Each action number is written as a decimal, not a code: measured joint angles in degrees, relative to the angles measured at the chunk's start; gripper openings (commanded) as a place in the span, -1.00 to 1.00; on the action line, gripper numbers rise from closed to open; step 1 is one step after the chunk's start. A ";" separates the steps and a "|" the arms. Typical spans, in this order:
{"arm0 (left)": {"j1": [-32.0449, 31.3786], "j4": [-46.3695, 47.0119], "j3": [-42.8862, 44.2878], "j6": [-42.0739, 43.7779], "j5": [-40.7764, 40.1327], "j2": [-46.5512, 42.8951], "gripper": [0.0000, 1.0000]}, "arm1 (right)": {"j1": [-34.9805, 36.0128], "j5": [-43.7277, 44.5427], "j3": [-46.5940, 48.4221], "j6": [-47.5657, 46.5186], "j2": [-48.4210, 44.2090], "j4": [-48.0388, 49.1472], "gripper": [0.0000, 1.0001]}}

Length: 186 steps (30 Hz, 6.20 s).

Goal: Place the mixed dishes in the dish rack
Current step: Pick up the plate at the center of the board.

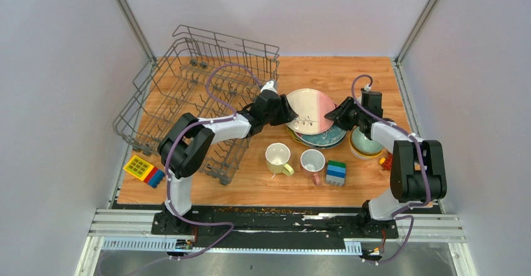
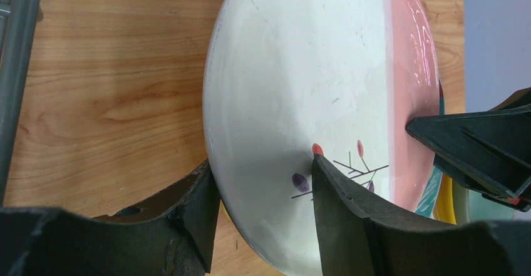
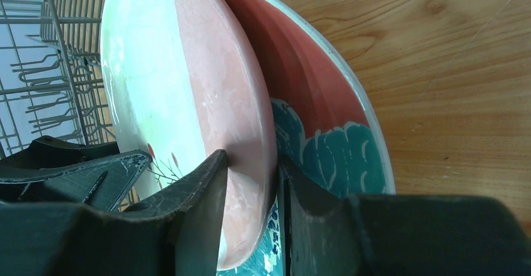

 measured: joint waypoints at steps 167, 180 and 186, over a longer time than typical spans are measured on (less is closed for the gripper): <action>2.10 32.02 -15.65 -11.17 26.75 -20.65 -1.00 | -9.33 -32.41 -27.74 32.68 -24.87 57.94 -0.98; 1.14 18.71 -17.92 -6.67 18.29 -29.38 -1.00 | -9.22 -34.32 -25.68 29.70 -21.94 52.22 -0.15; 1.18 8.20 -17.92 -4.31 9.16 -38.01 -1.00 | -9.38 -34.07 -23.71 27.36 -21.94 49.03 0.02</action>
